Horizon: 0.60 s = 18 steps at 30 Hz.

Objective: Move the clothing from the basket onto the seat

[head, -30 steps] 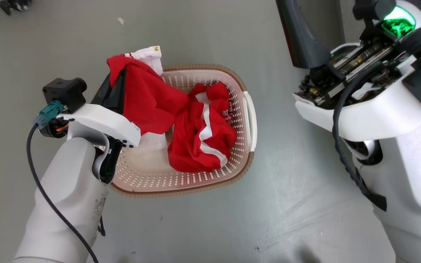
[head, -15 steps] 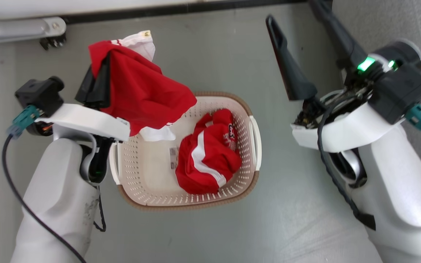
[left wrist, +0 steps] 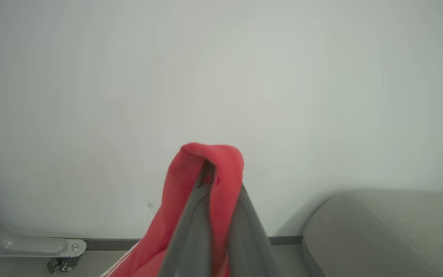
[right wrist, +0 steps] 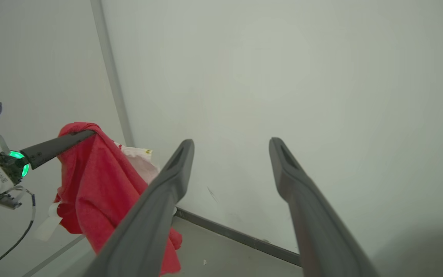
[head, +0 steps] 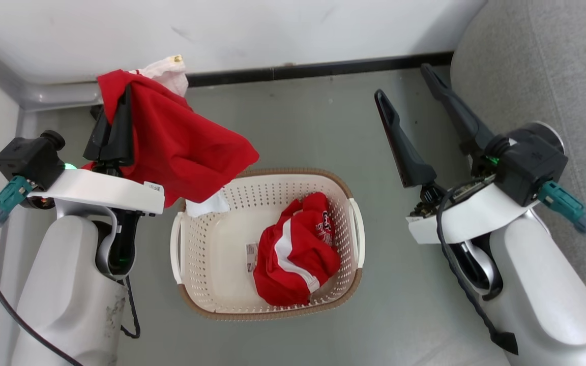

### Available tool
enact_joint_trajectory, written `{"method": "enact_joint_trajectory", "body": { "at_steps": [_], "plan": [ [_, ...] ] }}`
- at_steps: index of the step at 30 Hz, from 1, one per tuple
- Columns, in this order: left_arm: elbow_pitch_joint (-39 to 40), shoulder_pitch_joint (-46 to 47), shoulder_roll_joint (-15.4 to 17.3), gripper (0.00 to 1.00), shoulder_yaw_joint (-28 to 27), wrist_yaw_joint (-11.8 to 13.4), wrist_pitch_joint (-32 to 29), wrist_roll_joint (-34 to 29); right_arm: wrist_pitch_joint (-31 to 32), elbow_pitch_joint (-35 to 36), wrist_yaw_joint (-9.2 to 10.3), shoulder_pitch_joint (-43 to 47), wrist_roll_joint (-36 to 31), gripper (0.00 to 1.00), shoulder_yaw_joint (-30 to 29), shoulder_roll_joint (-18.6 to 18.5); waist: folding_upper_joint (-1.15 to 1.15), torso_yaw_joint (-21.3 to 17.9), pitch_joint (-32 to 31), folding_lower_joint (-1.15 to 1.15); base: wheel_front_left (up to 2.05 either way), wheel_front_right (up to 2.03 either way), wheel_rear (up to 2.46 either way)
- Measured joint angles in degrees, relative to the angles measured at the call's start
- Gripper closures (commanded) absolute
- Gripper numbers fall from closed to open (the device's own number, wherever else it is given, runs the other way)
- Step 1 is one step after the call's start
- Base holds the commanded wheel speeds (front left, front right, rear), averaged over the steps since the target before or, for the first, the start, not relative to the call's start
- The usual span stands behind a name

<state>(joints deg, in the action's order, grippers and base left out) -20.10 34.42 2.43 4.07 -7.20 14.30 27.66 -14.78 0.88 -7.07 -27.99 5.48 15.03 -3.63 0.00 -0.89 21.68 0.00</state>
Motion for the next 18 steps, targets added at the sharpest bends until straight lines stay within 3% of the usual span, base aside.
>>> {"method": "enact_joint_trajectory", "body": {
  "at_steps": [18],
  "plan": [
    [5.1, -7.2, -0.1, 1.0, 0.2, 0.0, 0.0, -1.7, 0.0, -2.4, 0.0, 7.8, 0.6, 0.0, 0.4, 0.1, 0.0, 0.1, -9.4, 0.0, 0.0, 0.0, 0.0]
  ]
}}
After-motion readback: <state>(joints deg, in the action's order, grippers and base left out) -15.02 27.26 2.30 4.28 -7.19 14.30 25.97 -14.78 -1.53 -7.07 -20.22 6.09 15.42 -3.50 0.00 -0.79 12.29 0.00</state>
